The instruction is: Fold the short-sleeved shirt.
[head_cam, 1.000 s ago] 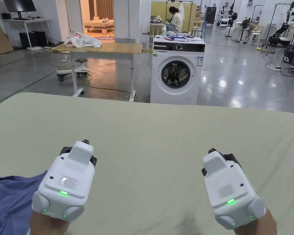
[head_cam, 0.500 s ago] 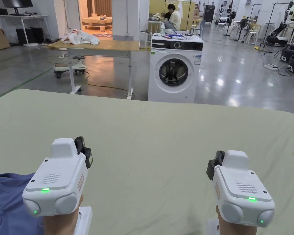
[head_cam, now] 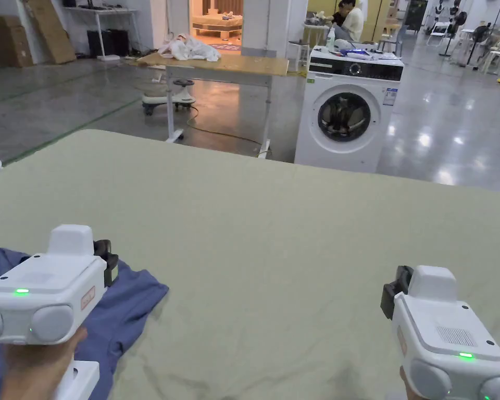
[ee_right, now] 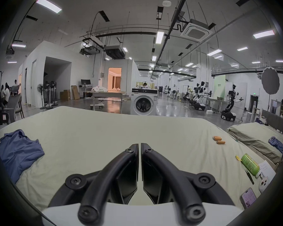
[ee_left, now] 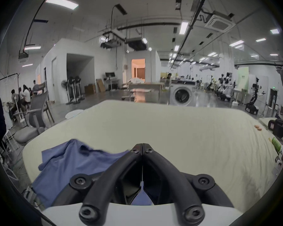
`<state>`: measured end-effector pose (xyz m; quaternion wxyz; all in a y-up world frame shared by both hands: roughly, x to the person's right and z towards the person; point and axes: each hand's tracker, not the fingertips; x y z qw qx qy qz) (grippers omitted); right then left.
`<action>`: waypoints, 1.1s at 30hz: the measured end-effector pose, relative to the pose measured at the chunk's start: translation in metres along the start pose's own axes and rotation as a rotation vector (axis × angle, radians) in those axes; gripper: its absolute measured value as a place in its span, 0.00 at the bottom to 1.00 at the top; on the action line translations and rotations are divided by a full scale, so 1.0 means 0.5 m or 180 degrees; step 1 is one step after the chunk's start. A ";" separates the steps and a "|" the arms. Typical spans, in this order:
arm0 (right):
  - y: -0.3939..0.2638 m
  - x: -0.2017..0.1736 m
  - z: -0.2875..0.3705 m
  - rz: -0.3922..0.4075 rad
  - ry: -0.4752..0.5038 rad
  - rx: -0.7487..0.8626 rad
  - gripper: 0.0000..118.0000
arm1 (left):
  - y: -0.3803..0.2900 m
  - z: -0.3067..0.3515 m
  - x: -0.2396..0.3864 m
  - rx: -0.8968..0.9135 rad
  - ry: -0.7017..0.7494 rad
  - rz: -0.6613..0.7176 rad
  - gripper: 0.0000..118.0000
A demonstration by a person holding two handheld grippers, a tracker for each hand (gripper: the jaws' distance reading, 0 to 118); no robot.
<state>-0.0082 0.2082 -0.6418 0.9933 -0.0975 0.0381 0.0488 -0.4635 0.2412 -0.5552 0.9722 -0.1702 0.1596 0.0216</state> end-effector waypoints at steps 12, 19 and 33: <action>-0.023 -0.019 -0.010 -0.0032 0.0071 -0.0125 0.02 | -0.101 -0.081 -0.270 -0.1448 -0.0012 0.0147 0.25; -0.030 -0.020 -0.011 -0.0038 0.0043 -0.0192 0.02 | -0.165 -0.147 -0.294 -0.1894 0.0123 0.0329 0.73; -0.052 0.002 -0.011 -0.0009 -0.0052 -0.0310 0.02 | -0.191 -0.169 -0.244 -0.1853 0.0407 -0.0278 0.00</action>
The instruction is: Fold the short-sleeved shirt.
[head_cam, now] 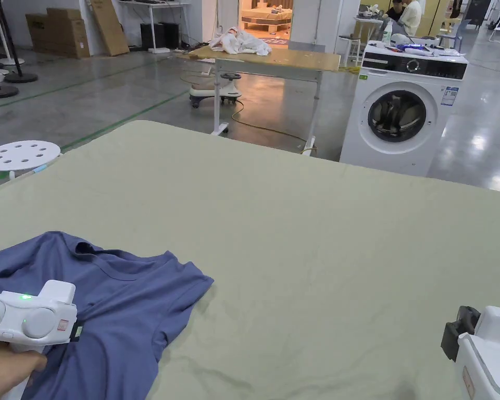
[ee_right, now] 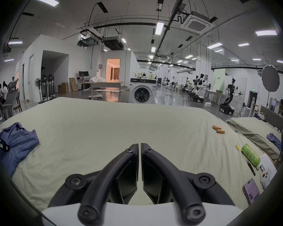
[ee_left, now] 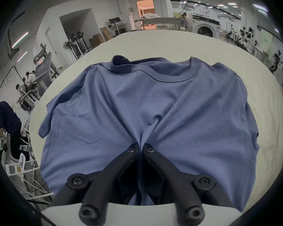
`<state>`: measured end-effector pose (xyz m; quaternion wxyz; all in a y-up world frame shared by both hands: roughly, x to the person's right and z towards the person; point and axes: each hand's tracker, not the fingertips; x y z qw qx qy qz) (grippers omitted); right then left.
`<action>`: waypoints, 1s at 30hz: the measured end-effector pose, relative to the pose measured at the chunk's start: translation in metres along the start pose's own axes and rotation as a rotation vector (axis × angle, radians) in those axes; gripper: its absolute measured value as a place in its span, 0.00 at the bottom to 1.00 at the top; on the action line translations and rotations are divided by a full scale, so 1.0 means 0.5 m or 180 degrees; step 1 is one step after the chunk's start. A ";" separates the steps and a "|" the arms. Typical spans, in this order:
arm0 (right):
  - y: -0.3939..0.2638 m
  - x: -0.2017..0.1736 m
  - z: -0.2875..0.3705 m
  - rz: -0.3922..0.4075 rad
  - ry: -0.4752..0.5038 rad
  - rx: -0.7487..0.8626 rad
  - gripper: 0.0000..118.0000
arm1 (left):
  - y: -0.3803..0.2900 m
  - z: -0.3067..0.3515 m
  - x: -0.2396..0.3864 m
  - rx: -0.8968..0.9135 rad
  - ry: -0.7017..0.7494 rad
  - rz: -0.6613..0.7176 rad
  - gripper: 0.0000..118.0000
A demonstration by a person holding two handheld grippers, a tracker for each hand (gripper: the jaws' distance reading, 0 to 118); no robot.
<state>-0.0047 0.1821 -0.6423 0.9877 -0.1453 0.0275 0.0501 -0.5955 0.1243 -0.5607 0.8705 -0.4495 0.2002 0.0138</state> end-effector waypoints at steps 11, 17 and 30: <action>-0.014 0.023 0.012 -0.0095 -0.0049 -0.0028 0.02 | -0.003 0.098 -0.101 0.0704 -0.0621 0.0590 0.00; -0.019 0.032 0.013 -0.0123 -0.0062 -0.0050 0.02 | 0.019 0.177 -0.121 0.1035 -0.0696 0.0558 0.00; 0.036 0.049 0.048 -0.0168 -0.0039 0.0146 0.02 | 0.194 0.376 -0.018 0.1949 -0.1090 0.0294 0.00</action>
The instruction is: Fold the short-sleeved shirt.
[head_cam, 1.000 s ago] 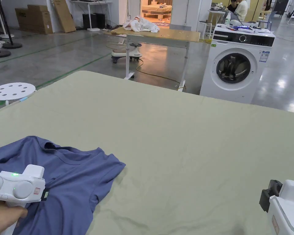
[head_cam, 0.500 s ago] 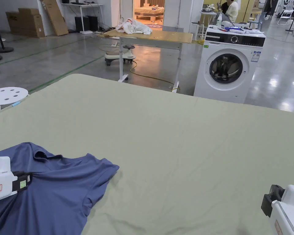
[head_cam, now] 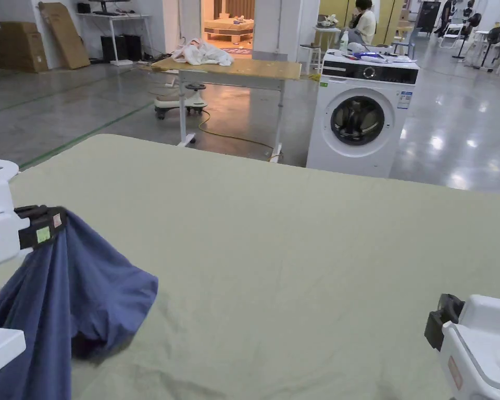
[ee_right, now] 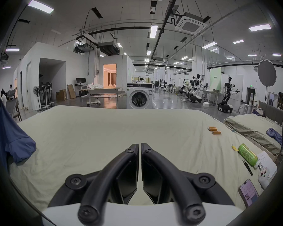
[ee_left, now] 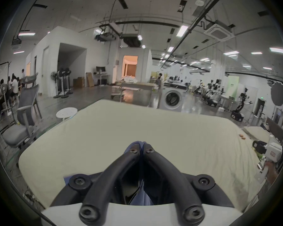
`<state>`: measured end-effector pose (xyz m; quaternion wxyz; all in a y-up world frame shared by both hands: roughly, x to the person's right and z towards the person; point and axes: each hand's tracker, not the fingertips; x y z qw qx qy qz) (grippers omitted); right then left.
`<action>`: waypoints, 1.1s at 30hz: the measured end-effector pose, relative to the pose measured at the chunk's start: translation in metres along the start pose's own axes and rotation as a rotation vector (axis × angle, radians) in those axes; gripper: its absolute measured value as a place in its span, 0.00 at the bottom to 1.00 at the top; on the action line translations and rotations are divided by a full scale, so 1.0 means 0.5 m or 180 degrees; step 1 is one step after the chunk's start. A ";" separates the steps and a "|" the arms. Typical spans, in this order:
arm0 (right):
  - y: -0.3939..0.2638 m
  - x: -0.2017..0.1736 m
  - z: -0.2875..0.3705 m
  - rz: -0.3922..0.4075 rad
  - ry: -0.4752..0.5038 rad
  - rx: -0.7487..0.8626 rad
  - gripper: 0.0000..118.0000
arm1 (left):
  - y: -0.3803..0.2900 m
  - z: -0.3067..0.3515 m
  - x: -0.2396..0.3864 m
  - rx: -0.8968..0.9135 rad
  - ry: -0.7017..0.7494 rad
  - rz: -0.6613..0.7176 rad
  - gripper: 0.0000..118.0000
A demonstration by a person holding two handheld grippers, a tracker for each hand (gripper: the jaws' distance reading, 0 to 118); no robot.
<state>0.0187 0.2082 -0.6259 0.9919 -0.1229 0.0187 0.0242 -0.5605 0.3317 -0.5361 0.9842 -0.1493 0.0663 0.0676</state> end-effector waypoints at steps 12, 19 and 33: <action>0.030 0.057 0.052 -0.0055 -0.0090 0.0158 0.02 | 0.122 -0.042 0.358 0.0342 -0.1089 -0.0303 0.00; 0.026 0.116 0.082 -0.0115 -0.0251 0.0182 0.02 | 0.095 -0.088 0.591 0.0142 -0.1771 -0.0468 0.00; -0.020 0.202 0.118 -0.0142 -0.0499 -0.0003 0.02 | -0.193 -0.165 0.828 -0.0589 -0.2302 -0.0745 0.14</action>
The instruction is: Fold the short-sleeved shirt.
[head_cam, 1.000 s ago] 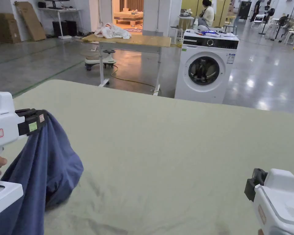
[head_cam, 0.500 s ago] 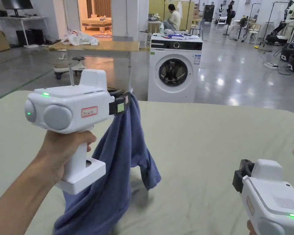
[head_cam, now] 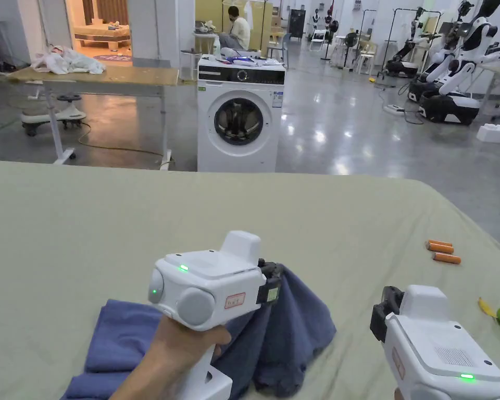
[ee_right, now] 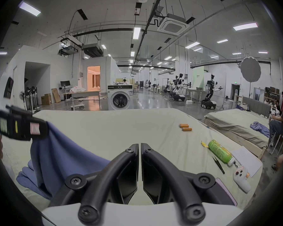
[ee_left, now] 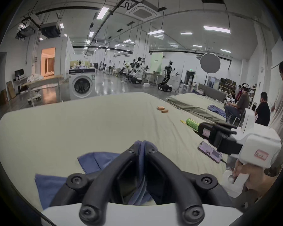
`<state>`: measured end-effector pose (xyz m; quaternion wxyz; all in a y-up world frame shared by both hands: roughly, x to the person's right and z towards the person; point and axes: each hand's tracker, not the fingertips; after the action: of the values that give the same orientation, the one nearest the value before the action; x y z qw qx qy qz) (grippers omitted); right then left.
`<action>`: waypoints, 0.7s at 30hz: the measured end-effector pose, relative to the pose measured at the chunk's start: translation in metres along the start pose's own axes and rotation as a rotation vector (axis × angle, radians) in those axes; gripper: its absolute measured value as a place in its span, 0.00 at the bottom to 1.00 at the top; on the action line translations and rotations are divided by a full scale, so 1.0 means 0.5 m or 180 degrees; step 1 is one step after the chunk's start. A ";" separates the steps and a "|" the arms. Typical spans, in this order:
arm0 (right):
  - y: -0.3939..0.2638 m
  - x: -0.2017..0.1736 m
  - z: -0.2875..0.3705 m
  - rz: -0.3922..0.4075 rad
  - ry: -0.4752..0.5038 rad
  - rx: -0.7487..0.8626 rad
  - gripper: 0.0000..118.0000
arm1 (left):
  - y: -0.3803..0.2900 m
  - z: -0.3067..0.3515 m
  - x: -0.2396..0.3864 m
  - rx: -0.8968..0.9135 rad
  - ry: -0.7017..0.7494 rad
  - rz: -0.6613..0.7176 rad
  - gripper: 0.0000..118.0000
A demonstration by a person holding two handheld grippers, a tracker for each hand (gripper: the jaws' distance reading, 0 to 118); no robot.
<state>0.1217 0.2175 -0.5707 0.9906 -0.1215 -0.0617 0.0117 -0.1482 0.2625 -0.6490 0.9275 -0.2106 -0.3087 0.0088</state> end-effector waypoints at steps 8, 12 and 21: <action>0.009 -0.018 -0.002 0.0015 0.0080 -0.0017 0.02 | -0.042 0.063 -0.066 0.0126 0.0347 0.0368 0.64; 0.037 -0.043 -0.004 0.0040 0.0177 0.0068 0.02 | -0.041 0.138 -0.107 0.0397 0.0904 0.0262 0.63; 0.065 -0.108 -0.015 0.0010 0.0353 0.0196 0.02 | -0.080 0.286 -0.189 0.0695 0.1770 0.0301 0.03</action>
<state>0.0691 0.2454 -0.5920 0.9957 -0.0916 -0.0062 0.0084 -0.3115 0.2675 -0.5841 0.9922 -0.1180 -0.0300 0.0271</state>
